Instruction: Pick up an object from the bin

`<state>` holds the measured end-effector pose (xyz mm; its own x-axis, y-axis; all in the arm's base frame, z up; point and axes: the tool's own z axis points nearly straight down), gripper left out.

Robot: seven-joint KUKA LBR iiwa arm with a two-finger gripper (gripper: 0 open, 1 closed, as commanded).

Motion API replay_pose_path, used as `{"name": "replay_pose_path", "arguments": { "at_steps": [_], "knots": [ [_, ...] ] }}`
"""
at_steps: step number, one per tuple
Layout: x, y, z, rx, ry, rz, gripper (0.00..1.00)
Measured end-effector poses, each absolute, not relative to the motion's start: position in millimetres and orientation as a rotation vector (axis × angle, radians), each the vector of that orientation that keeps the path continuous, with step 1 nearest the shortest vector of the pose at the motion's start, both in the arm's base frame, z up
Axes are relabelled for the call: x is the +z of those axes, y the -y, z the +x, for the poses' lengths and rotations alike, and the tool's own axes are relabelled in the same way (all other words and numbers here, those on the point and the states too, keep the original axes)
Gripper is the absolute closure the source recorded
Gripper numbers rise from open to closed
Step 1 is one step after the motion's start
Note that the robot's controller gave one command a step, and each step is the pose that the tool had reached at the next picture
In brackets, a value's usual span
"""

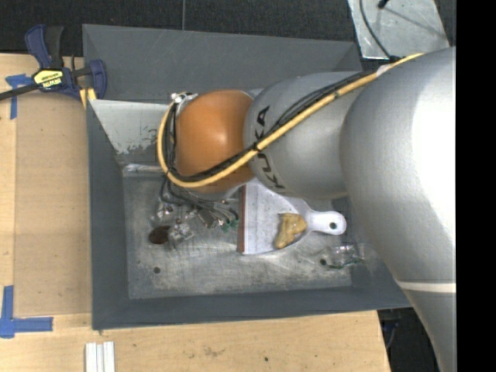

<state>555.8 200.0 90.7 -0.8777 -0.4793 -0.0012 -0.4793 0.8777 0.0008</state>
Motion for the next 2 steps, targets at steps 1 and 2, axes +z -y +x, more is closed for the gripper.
{"name": "replay_pose_path", "arguments": {
  "at_steps": [1, 2],
  "knots": [
    [109, -200, 555.1, 0.000, -3.048, -0.778, 1.00],
    [131, -200, 556.1, 0.001, -3.044, -0.776, 1.00]
  ]
}}
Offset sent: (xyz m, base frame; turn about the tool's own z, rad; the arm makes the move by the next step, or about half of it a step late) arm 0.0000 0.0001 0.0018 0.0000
